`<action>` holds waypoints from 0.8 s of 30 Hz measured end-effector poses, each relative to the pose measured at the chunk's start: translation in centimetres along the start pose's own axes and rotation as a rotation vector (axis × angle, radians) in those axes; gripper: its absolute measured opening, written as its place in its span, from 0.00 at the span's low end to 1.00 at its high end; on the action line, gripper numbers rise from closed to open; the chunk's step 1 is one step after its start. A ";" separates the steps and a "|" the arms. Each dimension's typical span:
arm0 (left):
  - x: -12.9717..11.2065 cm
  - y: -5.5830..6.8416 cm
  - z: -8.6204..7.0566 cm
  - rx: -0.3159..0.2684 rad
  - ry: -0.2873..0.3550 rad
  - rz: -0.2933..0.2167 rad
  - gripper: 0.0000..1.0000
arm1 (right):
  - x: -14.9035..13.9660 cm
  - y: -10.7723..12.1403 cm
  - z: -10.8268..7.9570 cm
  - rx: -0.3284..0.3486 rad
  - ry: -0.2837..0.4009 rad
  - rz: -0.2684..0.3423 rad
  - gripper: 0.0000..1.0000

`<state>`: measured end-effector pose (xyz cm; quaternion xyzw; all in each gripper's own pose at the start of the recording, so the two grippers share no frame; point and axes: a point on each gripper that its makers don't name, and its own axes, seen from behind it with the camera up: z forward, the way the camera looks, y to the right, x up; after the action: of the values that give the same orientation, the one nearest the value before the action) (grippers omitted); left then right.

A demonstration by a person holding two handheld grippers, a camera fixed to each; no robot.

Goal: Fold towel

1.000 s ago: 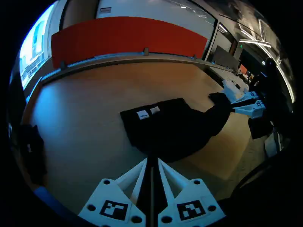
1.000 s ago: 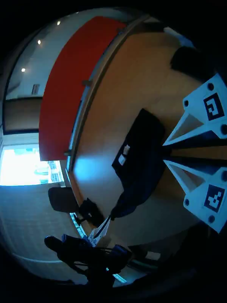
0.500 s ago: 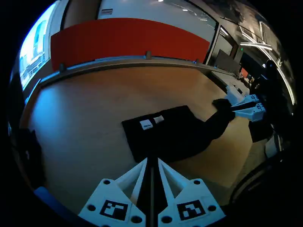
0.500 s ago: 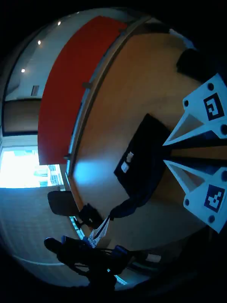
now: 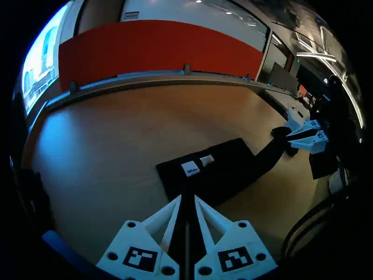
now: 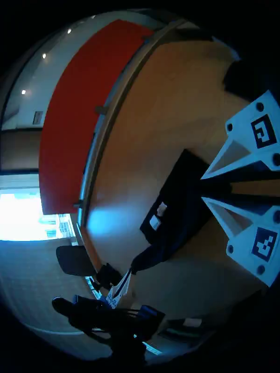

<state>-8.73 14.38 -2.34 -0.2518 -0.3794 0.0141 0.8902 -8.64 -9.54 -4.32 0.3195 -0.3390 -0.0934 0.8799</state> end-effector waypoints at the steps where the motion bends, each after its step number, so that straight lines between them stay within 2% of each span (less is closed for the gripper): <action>1: 0.0 -0.1 0.2 -0.001 -0.001 -0.001 0.03 | -0.1 0.1 0.2 0.000 -0.002 0.002 0.12; 12: -0.5 -0.7 1.7 0.004 -0.017 -0.003 0.03 | -0.6 0.8 1.7 -0.007 -0.018 0.021 0.12; 24: -0.6 -1.7 4.8 0.019 -0.028 -0.010 0.03 | -1.8 2.3 4.7 -0.026 -0.056 0.056 0.11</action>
<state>-12.71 14.90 0.84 -0.2412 -0.3930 0.0169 0.8872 -13.18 -9.44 -1.17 0.2960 -0.3710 -0.0821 0.8764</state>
